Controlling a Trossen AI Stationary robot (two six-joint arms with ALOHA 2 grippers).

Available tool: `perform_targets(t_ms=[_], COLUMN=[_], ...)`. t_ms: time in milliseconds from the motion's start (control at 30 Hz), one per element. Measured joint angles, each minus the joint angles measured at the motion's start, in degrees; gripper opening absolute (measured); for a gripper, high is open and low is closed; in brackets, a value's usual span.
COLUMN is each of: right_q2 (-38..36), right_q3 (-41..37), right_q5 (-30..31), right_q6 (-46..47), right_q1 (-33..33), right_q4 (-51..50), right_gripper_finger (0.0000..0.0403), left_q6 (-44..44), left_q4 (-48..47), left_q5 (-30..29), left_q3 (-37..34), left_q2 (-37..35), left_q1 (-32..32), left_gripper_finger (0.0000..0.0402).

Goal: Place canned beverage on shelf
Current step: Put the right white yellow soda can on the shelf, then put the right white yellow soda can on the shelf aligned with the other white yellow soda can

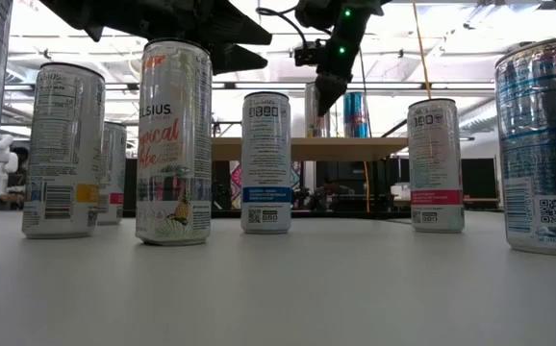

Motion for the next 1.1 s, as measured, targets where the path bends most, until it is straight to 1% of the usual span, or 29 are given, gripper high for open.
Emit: perform_targets(t_ms=[400,500,600,700,800,967,1067,1100], right_q2=[0.0,0.0,-0.46,-2.78,-5.9,-9.7,-10.8,-10.8], right_q3=[0.0,0.0,0.0,0.0,0.11,0.11,0.11,0.1], right_q5=[-0.27,-1.43,0.19,0.08,0.16,0.07,0.32,1.22], right_q6=[0.05,1.01,3.87,8.95,15.26,24.55,32.11,34.9], right_q1=[-1.22,-0.44,1.72,5.34,10.19,19.56,25.41,27.6], right_q4=[-0.02,-0.01,-0.32,-1.16,-4.24,-10.37,-14.67,-16.12], right_gripper_finger=[0.0047,0.0047,0.0047,0.0047,0.0047,0.0047,0.0047,0.0047], left_q6=[0.02,0.02,0.02,0.0,-0.03,-1.13,-1.52,-1.55], left_q4=[0.07,0.09,-0.03,-0.76,-1.77,-2.95,-3.16,-3.15], left_q5=[0.0,-0.01,-0.02,-0.01,-0.02,-0.02,-0.04,-0.04], left_q3=[-0.01,-0.02,-0.04,-0.04,-0.06,-0.07,-0.07,-0.07], left_q2=[0.0,0.0,0.0,0.0,0.0,0.0,0.0,0.0], left_q1=[0.0,0.0,0.0,0.0,0.0,-0.25,-0.73,-0.88], left_gripper_finger=[0.039,0.039,0.039,0.039,0.039,0.039,0.039,0.039])
